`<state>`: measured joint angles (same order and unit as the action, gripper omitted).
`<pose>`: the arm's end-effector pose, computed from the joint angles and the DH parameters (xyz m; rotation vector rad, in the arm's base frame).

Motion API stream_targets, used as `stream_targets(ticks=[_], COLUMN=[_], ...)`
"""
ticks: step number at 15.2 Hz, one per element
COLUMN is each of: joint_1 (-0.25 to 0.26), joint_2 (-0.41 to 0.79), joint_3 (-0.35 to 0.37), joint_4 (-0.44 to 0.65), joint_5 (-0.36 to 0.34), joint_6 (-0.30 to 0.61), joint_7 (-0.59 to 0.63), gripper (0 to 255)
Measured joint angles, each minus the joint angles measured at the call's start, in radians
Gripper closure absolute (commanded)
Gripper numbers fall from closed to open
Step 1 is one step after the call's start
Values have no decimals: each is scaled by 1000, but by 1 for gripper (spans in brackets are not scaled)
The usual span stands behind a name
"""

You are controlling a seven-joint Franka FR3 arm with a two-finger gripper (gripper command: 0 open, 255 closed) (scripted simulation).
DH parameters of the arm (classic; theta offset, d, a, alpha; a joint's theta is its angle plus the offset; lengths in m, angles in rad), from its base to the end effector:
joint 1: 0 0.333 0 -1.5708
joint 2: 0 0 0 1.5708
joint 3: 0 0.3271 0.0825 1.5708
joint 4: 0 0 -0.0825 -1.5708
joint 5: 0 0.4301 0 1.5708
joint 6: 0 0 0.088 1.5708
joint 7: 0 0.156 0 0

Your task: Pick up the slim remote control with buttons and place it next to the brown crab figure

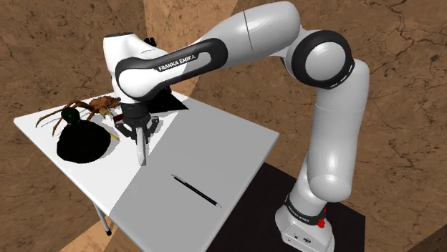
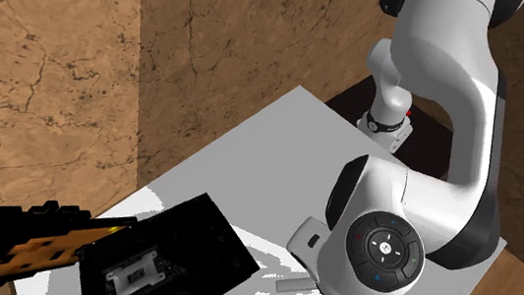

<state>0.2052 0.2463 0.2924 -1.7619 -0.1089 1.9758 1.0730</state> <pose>0.5957 0.3008 0.3703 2.9941 -0.8270 0.0091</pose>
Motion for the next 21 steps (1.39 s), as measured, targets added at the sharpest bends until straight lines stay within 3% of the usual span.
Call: stream_targets(ticks=[21], joint_1=[4], joint_2=[-34], joint_3=[7], joint_4=[238], joint_5=[17], joint_6=[-270], joint_7=[-18], gripper=[255])
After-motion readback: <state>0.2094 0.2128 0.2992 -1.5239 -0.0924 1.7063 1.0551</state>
